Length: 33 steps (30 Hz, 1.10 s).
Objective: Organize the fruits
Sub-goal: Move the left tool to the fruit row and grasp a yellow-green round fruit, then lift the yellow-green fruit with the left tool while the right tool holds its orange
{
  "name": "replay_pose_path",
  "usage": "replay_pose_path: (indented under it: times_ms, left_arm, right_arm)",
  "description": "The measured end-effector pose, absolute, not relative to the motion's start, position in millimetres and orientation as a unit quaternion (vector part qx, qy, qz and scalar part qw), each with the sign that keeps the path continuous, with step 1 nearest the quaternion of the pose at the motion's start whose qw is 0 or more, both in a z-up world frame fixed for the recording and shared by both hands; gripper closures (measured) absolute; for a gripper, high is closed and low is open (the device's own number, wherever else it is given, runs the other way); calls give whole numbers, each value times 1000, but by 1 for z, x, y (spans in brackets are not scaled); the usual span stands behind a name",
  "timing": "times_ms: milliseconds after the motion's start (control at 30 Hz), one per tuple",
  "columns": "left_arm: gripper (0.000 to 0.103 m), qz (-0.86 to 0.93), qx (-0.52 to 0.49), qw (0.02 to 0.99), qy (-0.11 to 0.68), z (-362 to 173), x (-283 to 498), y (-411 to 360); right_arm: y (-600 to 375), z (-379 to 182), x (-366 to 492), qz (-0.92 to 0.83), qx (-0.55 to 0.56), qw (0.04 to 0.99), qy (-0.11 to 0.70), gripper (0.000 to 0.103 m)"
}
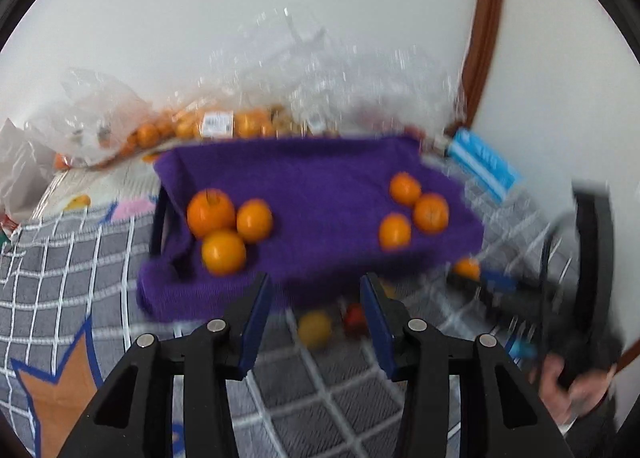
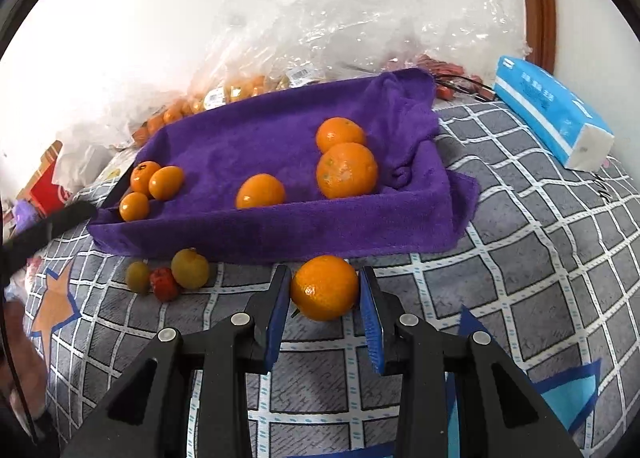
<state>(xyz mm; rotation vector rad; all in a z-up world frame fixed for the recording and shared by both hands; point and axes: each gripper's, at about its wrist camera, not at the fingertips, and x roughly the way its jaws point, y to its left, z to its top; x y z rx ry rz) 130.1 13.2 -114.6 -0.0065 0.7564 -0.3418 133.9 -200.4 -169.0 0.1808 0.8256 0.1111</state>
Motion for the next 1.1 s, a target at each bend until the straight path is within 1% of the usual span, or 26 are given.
replay_pose_path:
  times_ms: [133, 267, 333, 567, 667, 800, 1100]
  left_arm:
    - [73, -156, -5, 905, 397, -134, 132, 13]
    - [74, -162, -10, 895, 416, -142, 140, 12]
    - [81, -170, -18, 891, 421, -146, 140, 12]
    - [81, -148, -11, 894, 422, -141, 136, 22]
    - [78, -138, -1, 889, 436, -148, 139, 28]
    - [78, -130, 7, 893, 430, -154, 138, 27]
    - [77, -145, -28, 890, 432, -155, 144, 34]
  right_arm:
    - [-200, -170, 134, 53, 85, 910, 402, 69]
    - [-200, -170, 135, 59, 86, 909, 403, 69]
    - [-199, -170, 135, 58, 84, 910, 403, 69]
    - [-202, -170, 134, 61, 91, 909, 401, 69]
    - [-201, -171, 135, 61, 94, 908, 403, 69]
    - [-197, -170, 135, 62, 85, 909, 403, 69]
    - [-201, -170, 137, 76, 96, 907, 404, 69]
